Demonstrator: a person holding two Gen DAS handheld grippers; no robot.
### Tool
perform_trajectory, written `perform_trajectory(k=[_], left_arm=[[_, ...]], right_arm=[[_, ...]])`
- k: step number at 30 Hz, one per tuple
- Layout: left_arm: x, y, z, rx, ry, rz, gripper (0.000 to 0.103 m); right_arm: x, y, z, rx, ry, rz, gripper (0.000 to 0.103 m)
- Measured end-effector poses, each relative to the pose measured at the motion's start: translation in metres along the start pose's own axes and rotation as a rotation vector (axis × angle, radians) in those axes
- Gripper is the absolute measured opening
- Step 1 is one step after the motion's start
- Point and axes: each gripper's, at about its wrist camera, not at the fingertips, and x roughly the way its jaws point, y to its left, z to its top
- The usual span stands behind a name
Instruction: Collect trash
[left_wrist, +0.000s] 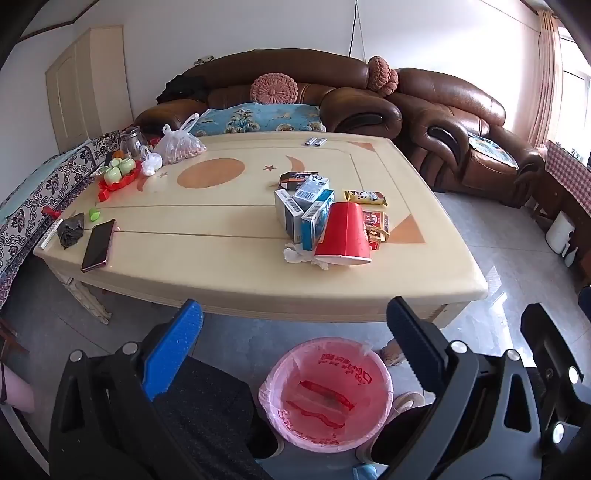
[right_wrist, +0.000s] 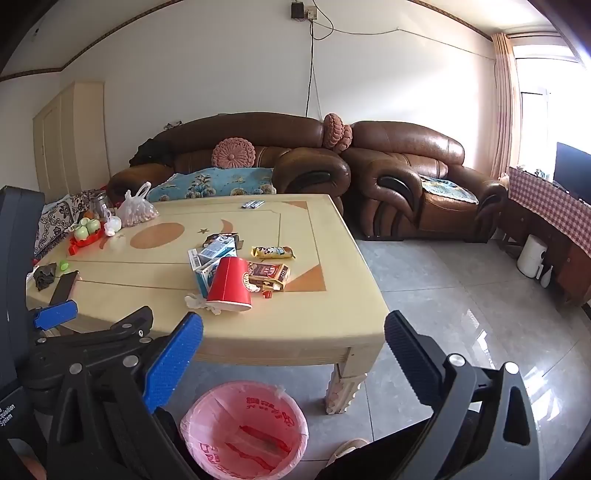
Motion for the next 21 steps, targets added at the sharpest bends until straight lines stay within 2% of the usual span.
perform_trajectory(k=[21], left_arm=[[-0.0023,0.0011,0.0026,0.001,-0.010,-0.004,0.098]], right_arm=[[0.0003,-0.0021,0.0003,0.009,0.010,0.008,0.097]])
